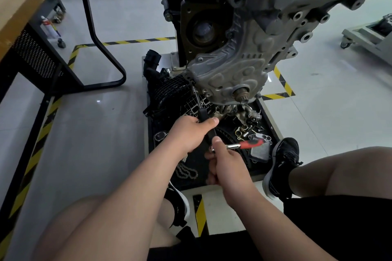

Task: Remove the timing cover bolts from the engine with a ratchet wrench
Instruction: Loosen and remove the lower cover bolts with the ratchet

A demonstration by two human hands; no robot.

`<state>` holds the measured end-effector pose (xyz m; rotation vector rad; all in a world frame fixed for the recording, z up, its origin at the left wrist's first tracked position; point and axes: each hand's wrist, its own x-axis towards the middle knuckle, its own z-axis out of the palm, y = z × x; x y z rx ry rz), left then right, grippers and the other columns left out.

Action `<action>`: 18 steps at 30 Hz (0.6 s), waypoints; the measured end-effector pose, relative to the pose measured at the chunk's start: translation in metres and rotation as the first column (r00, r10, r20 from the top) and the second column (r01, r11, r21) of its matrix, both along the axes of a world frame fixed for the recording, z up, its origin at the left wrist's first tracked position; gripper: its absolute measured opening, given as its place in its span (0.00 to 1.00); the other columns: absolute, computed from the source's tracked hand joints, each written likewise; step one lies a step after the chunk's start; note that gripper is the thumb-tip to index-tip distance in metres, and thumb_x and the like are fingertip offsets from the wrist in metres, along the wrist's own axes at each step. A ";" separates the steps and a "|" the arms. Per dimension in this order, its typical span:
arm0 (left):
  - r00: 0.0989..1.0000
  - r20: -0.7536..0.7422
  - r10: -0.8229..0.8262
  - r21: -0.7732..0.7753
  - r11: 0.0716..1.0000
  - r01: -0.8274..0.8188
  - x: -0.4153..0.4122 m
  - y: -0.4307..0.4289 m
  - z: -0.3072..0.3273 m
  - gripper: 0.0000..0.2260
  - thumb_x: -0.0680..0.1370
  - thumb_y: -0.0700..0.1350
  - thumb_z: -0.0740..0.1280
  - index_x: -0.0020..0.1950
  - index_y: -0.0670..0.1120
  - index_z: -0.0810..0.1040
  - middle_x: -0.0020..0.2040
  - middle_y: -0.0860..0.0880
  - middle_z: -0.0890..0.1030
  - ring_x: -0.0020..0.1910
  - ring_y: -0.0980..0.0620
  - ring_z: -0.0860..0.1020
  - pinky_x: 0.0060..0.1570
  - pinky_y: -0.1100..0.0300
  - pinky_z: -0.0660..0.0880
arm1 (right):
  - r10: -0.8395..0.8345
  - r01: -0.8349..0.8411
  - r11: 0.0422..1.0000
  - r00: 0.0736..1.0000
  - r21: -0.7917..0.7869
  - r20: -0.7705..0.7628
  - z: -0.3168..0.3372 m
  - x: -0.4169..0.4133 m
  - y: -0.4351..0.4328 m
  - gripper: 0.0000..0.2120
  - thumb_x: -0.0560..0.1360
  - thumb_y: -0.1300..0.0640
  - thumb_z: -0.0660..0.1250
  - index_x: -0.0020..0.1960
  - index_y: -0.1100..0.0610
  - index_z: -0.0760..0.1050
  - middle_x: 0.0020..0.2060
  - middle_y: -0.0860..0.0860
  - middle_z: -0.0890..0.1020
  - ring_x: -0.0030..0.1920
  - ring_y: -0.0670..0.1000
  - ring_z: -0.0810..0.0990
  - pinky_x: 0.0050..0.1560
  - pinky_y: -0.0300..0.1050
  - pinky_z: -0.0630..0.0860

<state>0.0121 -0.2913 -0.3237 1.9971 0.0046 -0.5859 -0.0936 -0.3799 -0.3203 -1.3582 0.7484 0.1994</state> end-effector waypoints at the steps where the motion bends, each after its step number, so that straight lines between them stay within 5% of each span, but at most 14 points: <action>1: 1.000 0.013 -0.004 0.008 1.000 0.004 0.000 0.000 0.000 0.21 0.72 0.63 0.69 0.30 0.48 0.71 0.19 0.57 0.67 0.16 0.60 0.66 0.25 0.64 0.65 | 0.086 -0.071 0.959 0.995 -0.275 0.046 -0.002 -0.001 -0.004 0.27 0.77 0.37 0.59 0.38 0.62 0.73 0.22 0.46 0.68 0.23 0.48 0.66 0.31 0.44 0.68; 3: 0.999 0.043 -0.011 0.027 1.000 0.010 -0.001 0.000 0.000 0.21 0.72 0.63 0.69 0.29 0.49 0.71 0.18 0.58 0.69 0.17 0.62 0.68 0.26 0.63 0.64 | 0.302 -0.196 0.654 0.953 -0.731 0.015 -0.003 -0.003 -0.014 0.24 0.74 0.33 0.58 0.36 0.54 0.70 0.24 0.44 0.71 0.24 0.45 0.69 0.29 0.41 0.65; 5: 0.998 0.063 -0.005 0.036 0.999 0.003 -0.001 0.000 -0.001 0.22 0.72 0.63 0.70 0.30 0.47 0.71 0.21 0.57 0.68 0.19 0.60 0.68 0.27 0.63 0.65 | 0.388 -0.216 0.398 0.921 -0.892 -0.049 0.000 0.000 -0.020 0.19 0.72 0.31 0.58 0.38 0.47 0.68 0.24 0.44 0.73 0.26 0.41 0.71 0.26 0.40 0.62; 7: 0.998 0.065 0.004 0.043 0.999 -0.007 -0.001 0.000 -0.001 0.22 0.71 0.63 0.70 0.31 0.46 0.71 0.23 0.55 0.69 0.21 0.57 0.69 0.28 0.61 0.66 | 0.389 -0.206 0.394 0.921 -0.896 -0.040 -0.001 0.003 -0.021 0.19 0.70 0.30 0.58 0.35 0.46 0.66 0.22 0.44 0.72 0.24 0.41 0.70 0.25 0.39 0.60; 9: 0.997 0.075 0.016 0.038 0.999 -0.019 -0.001 0.001 0.001 0.23 0.71 0.63 0.70 0.29 0.48 0.69 0.20 0.57 0.68 0.19 0.60 0.68 0.27 0.63 0.66 | 0.359 -0.177 0.561 0.932 -0.809 0.044 -0.003 0.003 -0.019 0.23 0.69 0.31 0.59 0.30 0.49 0.64 0.19 0.44 0.69 0.20 0.45 0.68 0.24 0.37 0.59; 11: 0.996 0.087 0.018 0.022 1.000 -0.020 -0.001 0.001 0.003 0.24 0.71 0.64 0.69 0.28 0.49 0.68 0.18 0.58 0.67 0.17 0.61 0.67 0.23 0.65 0.65 | 0.255 -0.147 0.848 0.955 -0.509 0.151 -0.001 0.002 -0.017 0.26 0.71 0.34 0.61 0.30 0.55 0.65 0.20 0.45 0.65 0.21 0.45 0.62 0.27 0.41 0.63; 13: 0.997 0.071 -0.004 0.005 1.000 0.003 -0.001 0.001 0.006 0.25 0.71 0.67 0.67 0.29 0.48 0.68 0.18 0.56 0.66 0.16 0.59 0.65 0.19 0.68 0.62 | 0.049 -0.055 0.998 0.989 0.038 0.143 0.002 0.002 -0.012 0.24 0.76 0.39 0.62 0.36 0.59 0.72 0.22 0.49 0.65 0.23 0.50 0.64 0.31 0.46 0.67; 15: 0.999 0.039 -0.038 -0.001 0.999 0.038 -0.001 -0.001 0.006 0.25 0.72 0.67 0.65 0.30 0.48 0.71 0.19 0.55 0.67 0.17 0.55 0.65 0.19 0.67 0.61 | -0.070 0.060 0.833 0.998 0.550 -0.004 0.004 0.002 -0.008 0.23 0.78 0.40 0.60 0.37 0.58 0.75 0.22 0.49 0.63 0.21 0.49 0.63 0.30 0.43 0.69; 18: 0.998 0.016 -0.060 0.001 0.998 0.060 -0.003 -0.003 0.005 0.24 0.73 0.67 0.65 0.31 0.48 0.74 0.20 0.55 0.68 0.18 0.54 0.66 0.21 0.64 0.63 | -0.084 0.133 0.448 0.991 0.884 -0.106 0.006 0.002 -0.005 0.24 0.77 0.39 0.60 0.34 0.57 0.75 0.21 0.47 0.64 0.19 0.47 0.62 0.26 0.40 0.71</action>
